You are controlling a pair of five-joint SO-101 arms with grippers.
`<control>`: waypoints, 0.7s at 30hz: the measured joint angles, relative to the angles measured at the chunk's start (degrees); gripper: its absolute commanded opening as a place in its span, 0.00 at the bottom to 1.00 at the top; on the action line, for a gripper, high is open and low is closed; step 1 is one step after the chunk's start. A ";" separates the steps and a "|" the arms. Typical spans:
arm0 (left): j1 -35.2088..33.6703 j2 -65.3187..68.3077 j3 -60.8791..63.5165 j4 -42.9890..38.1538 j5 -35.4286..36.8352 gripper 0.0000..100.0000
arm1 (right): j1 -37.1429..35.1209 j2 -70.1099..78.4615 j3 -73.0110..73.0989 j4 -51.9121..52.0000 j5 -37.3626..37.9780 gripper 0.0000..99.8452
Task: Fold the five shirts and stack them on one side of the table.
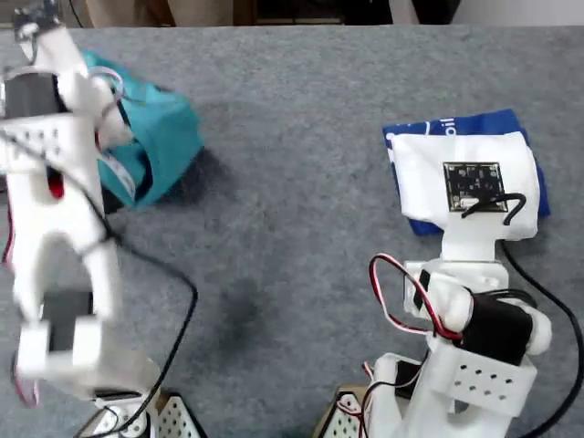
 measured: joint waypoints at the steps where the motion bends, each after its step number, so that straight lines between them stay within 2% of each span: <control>1: 1.14 -5.89 4.48 0.00 0.00 0.02 | 0.00 -0.09 0.35 -0.09 0.00 0.01; 5: 10.81 -30.15 23.65 -2.37 -3.16 0.02 | 0.00 -0.09 0.35 -0.09 0.00 0.01; 8: 20.22 -46.95 39.65 -3.69 -9.41 0.02 | 0.00 -0.09 0.70 -0.09 0.00 0.01; 11: 29.71 -61.80 53.63 -2.20 -16.00 0.02 | 0.00 -0.09 2.37 -0.18 0.00 0.01; 14: 35.34 -72.97 61.98 -0.18 -19.25 0.02 | 0.00 -0.09 2.99 -0.26 0.00 0.01; 16: 34.99 -76.66 63.38 -0.09 -19.60 0.10 | 0.00 -0.09 3.25 -0.44 0.00 0.01; 18: 32.00 -77.27 63.56 -0.09 -19.78 0.21 | 0.00 -0.09 3.43 -0.53 0.00 0.01; 19: 29.19 -77.27 62.86 -0.09 -19.43 0.26 | 0.00 -0.09 3.43 -0.53 0.00 0.01; 21: 21.19 -77.27 61.54 -0.09 -16.88 0.28 | 0.00 -0.09 3.43 -0.53 0.00 0.01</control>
